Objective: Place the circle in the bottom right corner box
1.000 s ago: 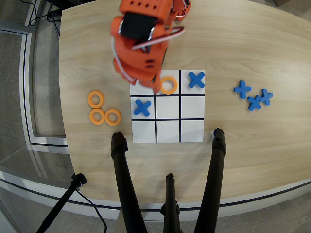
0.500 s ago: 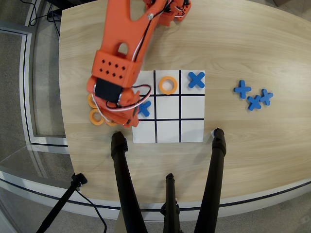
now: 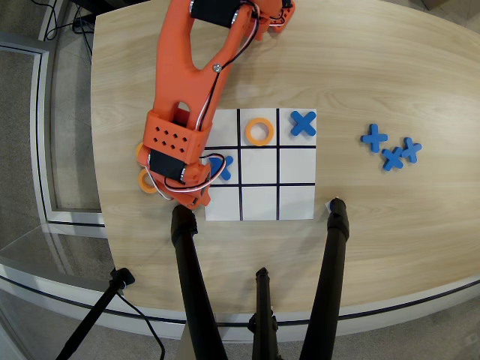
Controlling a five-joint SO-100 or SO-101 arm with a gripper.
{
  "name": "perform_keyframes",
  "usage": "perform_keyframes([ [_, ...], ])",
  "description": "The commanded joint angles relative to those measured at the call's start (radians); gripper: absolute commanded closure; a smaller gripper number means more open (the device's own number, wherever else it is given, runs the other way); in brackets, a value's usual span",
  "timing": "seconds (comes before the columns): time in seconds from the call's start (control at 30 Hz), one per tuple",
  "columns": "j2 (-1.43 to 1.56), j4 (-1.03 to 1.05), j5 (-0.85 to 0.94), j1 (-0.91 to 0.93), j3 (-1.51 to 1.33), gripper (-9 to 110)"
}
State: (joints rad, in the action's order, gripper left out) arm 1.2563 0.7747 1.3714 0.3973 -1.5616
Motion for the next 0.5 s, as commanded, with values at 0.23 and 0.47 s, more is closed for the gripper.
perform_keyframes([
  [0.23, 0.003, -0.011, 0.002, 0.035, 0.041, 79],
  [0.47, -0.015, -0.012, 0.003, 0.049, 0.041, 79],
])
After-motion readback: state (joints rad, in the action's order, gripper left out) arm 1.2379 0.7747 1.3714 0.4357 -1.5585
